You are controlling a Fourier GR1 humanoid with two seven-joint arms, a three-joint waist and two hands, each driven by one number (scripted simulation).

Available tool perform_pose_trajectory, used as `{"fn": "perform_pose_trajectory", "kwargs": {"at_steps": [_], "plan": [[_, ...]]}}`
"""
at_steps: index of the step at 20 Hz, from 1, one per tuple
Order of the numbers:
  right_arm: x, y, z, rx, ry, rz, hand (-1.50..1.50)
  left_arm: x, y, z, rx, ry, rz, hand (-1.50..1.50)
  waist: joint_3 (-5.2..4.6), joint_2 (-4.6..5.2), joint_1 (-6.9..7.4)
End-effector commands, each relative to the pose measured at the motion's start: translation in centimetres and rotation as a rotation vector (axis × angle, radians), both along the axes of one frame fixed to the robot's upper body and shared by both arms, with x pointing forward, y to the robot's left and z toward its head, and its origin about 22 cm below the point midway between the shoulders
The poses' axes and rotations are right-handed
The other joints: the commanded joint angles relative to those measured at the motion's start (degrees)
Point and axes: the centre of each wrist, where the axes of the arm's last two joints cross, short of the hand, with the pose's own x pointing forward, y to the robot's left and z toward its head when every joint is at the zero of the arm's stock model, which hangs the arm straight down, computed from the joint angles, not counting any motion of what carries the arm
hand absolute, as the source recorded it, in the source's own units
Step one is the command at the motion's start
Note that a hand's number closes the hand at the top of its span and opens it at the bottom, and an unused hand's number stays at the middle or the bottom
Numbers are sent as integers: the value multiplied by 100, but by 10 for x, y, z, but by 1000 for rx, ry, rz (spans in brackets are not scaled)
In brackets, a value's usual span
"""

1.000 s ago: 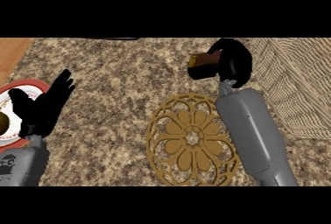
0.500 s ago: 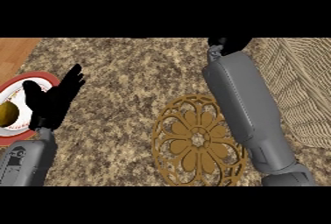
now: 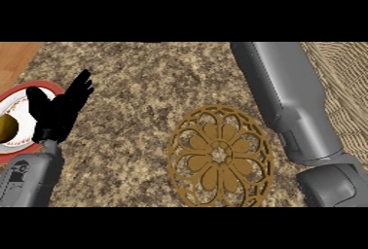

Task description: Pick the sweet potato from the placemat and place it in the basket

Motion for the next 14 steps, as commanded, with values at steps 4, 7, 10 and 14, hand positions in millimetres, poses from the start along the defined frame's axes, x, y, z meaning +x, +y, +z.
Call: {"fn": "perform_pose_trajectory", "kwargs": {"at_steps": [4,7,10,14], "plan": [[13,-25,43,105,-57,-230,150,-3,-10,-4,-4,8,-1,0,9,-16,-54],[18,-39,42,84,-28,-299,150,6,4,5,-7,-3,39,0,6,-14,-176],[25,-56,30,35,4,-390,150,-5,-4,-6,-3,-15,17,0,5,-10,-88],[28,-73,24,60,28,-448,150,-4,-3,-4,-7,-2,31,0,17,-50,-195]]}}
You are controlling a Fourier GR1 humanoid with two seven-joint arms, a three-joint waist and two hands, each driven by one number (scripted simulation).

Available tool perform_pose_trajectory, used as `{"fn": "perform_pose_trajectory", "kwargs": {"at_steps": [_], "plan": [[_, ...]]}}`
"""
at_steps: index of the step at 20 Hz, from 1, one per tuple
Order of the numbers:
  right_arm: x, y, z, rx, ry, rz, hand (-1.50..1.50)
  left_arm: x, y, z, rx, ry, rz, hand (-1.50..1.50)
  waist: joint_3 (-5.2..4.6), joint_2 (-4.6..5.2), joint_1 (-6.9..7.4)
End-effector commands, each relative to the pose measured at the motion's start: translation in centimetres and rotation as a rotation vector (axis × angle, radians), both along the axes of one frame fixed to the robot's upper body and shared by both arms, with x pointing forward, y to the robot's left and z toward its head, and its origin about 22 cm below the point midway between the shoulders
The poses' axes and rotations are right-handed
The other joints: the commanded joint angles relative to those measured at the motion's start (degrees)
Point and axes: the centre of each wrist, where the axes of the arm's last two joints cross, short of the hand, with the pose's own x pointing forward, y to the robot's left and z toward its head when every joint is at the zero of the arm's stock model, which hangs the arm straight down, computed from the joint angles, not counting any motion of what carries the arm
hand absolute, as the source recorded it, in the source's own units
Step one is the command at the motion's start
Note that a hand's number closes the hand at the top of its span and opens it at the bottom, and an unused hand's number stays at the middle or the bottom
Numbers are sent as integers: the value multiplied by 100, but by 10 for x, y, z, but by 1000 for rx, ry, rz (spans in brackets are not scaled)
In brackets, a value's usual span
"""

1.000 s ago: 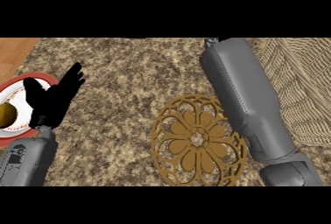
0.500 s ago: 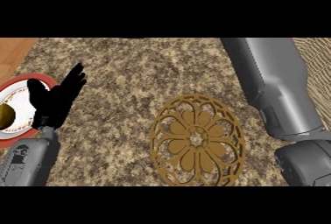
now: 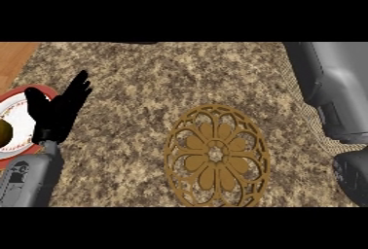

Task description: Pick the sweet potato from the placemat and place it in the basket

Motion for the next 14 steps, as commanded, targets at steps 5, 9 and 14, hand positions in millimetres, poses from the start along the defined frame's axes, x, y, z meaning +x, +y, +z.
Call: {"fn": "perform_pose_trajectory", "kwargs": {"at_steps": [5,9,14], "plan": [[5,-25,-27,148,-30,-194,150,-9,19,-12,-9,16,20,0,10,-51,-169],[5,-35,-58,126,13,-212,150,-5,12,2,1,17,26,0,17,-75,-205],[3,-67,-67,170,-46,-212,150,-13,19,-5,-6,31,40,0,20,-101,-261]]}}
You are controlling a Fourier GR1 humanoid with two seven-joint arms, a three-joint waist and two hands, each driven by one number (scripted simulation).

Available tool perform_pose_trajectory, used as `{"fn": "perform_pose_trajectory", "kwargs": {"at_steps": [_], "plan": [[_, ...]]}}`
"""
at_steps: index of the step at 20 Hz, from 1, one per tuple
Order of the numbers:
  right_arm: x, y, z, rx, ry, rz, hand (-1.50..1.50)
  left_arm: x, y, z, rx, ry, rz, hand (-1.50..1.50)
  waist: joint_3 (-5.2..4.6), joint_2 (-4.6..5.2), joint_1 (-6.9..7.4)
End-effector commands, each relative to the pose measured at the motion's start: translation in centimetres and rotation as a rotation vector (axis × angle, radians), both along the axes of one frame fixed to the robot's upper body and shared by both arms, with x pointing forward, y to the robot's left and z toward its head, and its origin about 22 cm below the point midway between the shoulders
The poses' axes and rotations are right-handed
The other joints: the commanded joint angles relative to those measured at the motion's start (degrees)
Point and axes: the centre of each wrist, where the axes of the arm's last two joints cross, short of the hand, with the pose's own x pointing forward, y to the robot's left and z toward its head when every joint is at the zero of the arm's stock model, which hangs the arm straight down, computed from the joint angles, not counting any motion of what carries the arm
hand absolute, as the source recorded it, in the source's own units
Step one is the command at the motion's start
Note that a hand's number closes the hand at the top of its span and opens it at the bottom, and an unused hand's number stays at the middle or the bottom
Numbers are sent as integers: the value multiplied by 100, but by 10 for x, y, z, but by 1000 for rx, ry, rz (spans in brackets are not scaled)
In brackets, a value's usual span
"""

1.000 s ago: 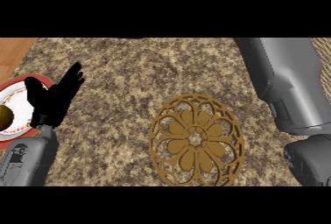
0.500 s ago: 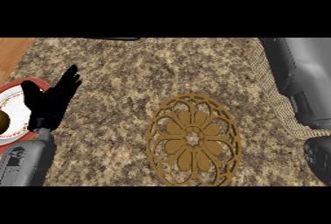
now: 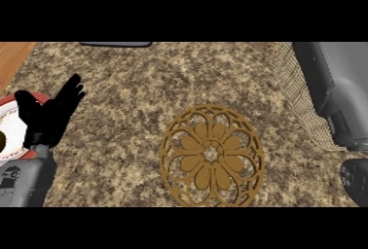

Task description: Pick the sweet potato from the placemat and place it in the basket

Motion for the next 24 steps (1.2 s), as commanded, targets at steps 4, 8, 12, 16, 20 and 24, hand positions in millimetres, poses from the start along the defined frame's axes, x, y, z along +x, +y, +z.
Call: {"fn": "perform_pose_trajectory", "kwargs": {"at_steps": [4,8,12,16,20,24], "plan": [[-5,-18,-37,150,-106,-127,150,-5,18,2,1,-3,10,0,2,-13,-38],[-13,-52,-45,174,-198,-248,-150,-6,25,7,-15,-9,25,0,4,-28,-96],[-17,-50,-69,188,-144,-242,-150,-17,8,-17,-26,5,0,0,1,-32,-69],[-14,-56,-60,144,-191,-159,-150,2,1,4,-19,7,20,0,5,-29,-112],[-15,-54,-43,134,-294,-175,-150,-16,-3,-12,-10,5,18,0,1,-54,-110],[-27,-69,-22,163,-523,-224,-150,-9,10,-6,14,20,62,0,-2,-115,-282]]}}
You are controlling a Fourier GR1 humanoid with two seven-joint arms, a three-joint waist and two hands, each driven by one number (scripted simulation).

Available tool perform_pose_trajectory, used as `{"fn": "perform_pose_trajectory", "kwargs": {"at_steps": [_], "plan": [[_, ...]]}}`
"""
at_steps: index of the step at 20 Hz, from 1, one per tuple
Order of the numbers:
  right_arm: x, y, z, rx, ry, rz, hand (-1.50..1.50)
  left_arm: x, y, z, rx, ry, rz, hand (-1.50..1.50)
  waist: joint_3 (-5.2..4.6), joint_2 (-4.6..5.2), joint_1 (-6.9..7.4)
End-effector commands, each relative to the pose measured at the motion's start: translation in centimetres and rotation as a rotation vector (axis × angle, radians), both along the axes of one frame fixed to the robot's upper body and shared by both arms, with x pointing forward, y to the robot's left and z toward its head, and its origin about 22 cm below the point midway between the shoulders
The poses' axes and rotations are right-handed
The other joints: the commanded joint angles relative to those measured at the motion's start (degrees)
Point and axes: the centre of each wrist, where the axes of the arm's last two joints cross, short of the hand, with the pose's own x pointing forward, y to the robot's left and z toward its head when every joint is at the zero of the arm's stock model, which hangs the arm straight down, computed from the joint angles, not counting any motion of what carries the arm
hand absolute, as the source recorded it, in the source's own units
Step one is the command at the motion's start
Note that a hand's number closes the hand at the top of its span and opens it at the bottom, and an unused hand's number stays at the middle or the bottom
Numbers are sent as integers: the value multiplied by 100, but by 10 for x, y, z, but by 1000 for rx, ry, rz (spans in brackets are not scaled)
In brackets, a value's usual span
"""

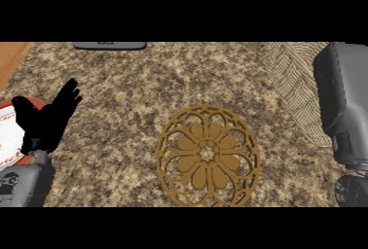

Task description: Pick the sweet potato from the placemat and place it in the basket

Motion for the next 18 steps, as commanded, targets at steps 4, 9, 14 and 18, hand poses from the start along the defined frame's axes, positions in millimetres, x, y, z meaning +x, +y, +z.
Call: {"fn": "perform_pose_trajectory", "kwargs": {"at_steps": [4,9,14,18], "plan": [[-22,-7,18,153,-387,-128,-150,-6,20,-4,7,18,28,0,-10,-98,-204],[-54,8,-1,196,-402,-125,-150,-16,26,-14,-11,44,55,0,-9,-182,-339],[-85,8,-18,246,-311,-54,-150,-17,21,-9,6,29,65,0,-7,-215,-314],[-120,8,-24,270,-305,-9,-150,-19,22,-12,-6,24,64,0,-9,-236,-395]]}}
